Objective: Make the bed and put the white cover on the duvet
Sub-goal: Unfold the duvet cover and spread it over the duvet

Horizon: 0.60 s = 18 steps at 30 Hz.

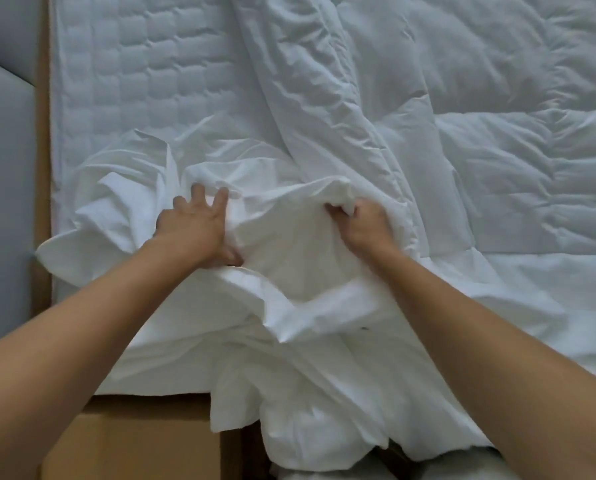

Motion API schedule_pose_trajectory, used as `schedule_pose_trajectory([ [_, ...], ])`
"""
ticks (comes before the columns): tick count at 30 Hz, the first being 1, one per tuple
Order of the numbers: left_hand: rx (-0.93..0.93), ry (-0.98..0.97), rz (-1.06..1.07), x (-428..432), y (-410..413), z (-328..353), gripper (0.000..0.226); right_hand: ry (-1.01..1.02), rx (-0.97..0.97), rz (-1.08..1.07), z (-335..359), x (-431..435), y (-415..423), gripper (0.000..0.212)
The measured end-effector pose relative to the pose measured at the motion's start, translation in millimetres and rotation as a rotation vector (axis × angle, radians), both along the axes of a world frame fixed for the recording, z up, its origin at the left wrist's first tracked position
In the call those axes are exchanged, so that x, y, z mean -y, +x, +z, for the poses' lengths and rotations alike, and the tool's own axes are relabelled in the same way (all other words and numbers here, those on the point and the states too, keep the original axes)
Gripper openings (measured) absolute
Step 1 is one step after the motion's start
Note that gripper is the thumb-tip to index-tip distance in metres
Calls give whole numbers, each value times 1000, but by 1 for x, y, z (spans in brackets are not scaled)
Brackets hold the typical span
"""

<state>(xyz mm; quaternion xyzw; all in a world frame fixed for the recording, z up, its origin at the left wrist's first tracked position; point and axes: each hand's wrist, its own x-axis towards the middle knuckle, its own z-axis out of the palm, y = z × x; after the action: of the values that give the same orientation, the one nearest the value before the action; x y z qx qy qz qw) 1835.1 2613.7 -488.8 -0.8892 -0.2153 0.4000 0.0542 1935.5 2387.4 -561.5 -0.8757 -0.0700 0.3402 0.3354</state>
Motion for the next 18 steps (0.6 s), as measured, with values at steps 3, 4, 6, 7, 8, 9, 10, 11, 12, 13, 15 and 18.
schedule_pose_trajectory([
  [3, -109, 3, 59, -13, -19, -11, 137, 75, -170, -304, 5, 3, 24, 40],
  [4, -113, 8, 52, -15, -23, -14, 138, 76, -274, -298, 4, 3, 23, 47],
  [6, -104, 42, -1, -19, -27, -20, 128, 60, -521, -248, 8, 4, 15, 80],
  [7, -94, 47, -41, -23, -27, -20, 112, 31, -598, -179, 9, 6, 11, 93],
  [8, -72, 35, -75, -28, -26, -20, 91, 6, -610, -96, 10, 7, 7, 97],
  [9, -40, 27, -83, -34, -26, -19, 71, -48, -530, 2, 12, 6, 4, 89],
  [10, -4, 46, -67, -39, -27, -17, 57, -113, -336, 76, 10, 5, 2, 75],
  [11, 40, 94, -33, -45, -29, -13, 51, -168, -54, 81, 12, 4, -3, 61],
  [12, 88, 149, 38, -50, -33, -11, 54, -155, 253, 5, 21, 1, -12, 48],
  [13, 136, 184, 157, -54, -38, -7, 64, -53, 528, -83, 35, -6, -25, 38],
  [15, 215, 111, 462, -62, -52, -4, 80, 172, 753, -66, 52, -29, -56, 28],
  [18, 446, -292, 912, -64, -73, -4, 56, 181, 185, 399, 64, -74, -104, 47],
])
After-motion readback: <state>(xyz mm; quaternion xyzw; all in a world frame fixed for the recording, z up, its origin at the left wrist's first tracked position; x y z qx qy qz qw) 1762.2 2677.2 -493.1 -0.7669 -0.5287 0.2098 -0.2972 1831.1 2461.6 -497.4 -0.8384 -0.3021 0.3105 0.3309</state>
